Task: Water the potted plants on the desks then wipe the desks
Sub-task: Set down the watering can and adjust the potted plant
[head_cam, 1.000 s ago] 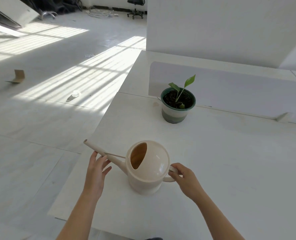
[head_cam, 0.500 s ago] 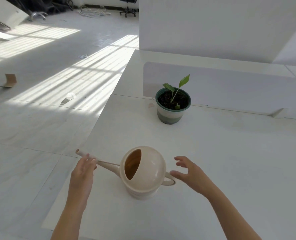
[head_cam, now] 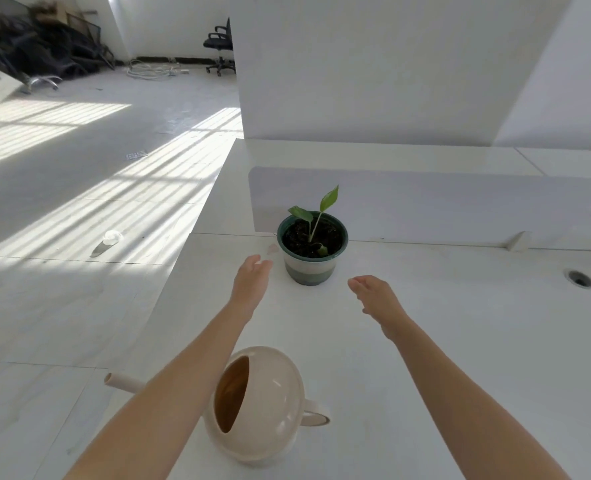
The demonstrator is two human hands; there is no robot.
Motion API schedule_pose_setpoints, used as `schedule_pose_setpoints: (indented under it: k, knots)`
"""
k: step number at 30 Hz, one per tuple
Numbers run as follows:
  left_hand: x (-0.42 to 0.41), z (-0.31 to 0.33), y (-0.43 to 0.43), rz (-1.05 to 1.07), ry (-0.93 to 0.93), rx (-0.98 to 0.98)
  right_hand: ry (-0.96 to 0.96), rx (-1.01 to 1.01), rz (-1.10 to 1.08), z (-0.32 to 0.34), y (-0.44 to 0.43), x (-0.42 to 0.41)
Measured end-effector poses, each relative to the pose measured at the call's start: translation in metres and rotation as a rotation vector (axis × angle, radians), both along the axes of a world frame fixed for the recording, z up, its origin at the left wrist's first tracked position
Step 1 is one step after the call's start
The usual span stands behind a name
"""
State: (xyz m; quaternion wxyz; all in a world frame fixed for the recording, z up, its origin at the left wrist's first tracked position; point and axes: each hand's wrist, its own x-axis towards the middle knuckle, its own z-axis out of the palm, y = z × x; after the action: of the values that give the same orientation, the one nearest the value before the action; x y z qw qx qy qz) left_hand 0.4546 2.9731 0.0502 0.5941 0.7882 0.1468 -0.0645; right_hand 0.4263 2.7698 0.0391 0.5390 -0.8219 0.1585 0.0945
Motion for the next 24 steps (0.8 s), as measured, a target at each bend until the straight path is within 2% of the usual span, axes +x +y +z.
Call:
schedule_pose_setpoints:
  k: [4, 10, 16, 20, 24]
  knots:
    - [0.029, -0.021, -0.002, 0.0, 0.014, -0.047, 0.007, 0.076, -0.068, -0.01, -0.003, 0.028]
    - [0.063, -0.035, -0.004, -0.015, 0.017, -0.263, -0.081, 0.14, -0.188, -0.022, -0.005, 0.067]
    - [0.098, -0.05, -0.015, 0.071, 0.029, -0.368, -0.134, 0.278, -0.141, -0.035, 0.005, 0.088]
    - [0.114, -0.056, -0.024, -0.076, 0.04, -0.416, -0.211, 0.352, -0.109, -0.044, 0.016, 0.088]
    - [0.118, -0.062, -0.028, -0.096, 0.015, -0.441, -0.216, 0.396, -0.123, -0.054, 0.021, 0.093]
